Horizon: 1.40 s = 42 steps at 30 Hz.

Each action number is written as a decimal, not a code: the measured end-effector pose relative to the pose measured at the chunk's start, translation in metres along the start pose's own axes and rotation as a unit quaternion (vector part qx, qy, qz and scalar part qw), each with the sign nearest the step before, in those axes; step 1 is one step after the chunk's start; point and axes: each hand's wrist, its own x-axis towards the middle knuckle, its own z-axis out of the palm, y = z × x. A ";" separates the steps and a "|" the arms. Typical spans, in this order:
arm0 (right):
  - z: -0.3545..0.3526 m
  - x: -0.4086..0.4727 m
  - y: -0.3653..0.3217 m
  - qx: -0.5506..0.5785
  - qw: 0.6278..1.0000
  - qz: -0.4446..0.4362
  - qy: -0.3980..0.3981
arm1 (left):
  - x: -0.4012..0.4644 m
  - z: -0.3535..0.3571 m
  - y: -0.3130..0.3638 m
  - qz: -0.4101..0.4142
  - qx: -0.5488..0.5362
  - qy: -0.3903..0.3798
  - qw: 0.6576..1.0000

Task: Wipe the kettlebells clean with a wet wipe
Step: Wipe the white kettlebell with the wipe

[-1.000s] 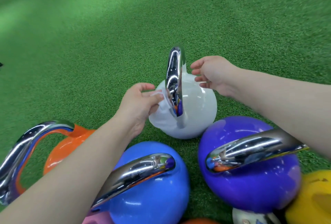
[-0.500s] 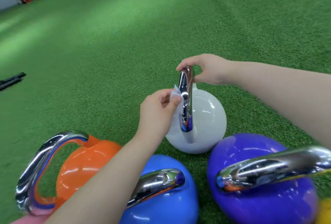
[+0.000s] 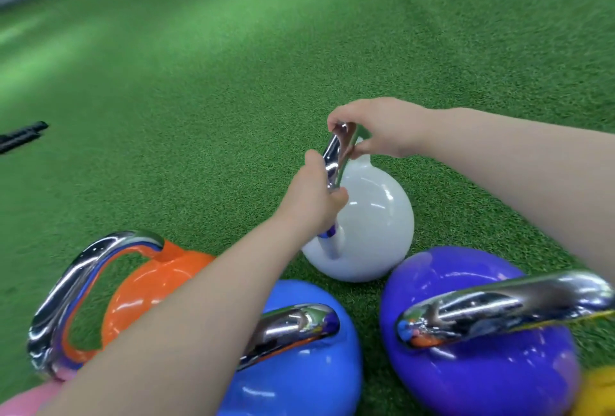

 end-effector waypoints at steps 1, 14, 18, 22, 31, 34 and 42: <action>0.000 0.001 -0.001 -0.005 1.000 -0.002 0.005 | 0.001 -0.008 -0.009 0.018 0.016 -0.017 1.000; 0.022 -0.041 -0.004 0.215 0.973 0.065 -0.050 | 0.017 -0.055 -0.026 0.077 0.142 -0.036 0.986; 0.011 -0.037 -0.004 0.303 0.949 0.090 -0.003 | 0.011 -0.070 -0.023 0.051 0.054 -0.020 0.997; 0.008 -0.028 -0.021 0.280 0.956 0.072 0.052 | 0.005 -0.066 -0.019 0.033 -0.087 -0.012 0.996; 0.010 -0.018 -0.036 0.265 0.958 0.070 0.082 | -0.015 -0.051 -0.008 0.066 -0.184 0.008 0.981; 0.010 -0.020 -0.036 0.228 0.968 0.080 0.064 | -0.016 -0.044 -0.016 0.070 -0.234 0.071 0.967; 0.001 -0.022 -0.048 0.302 0.938 0.094 0.143 | -0.011 -0.019 -0.036 -0.266 -0.560 0.115 0.776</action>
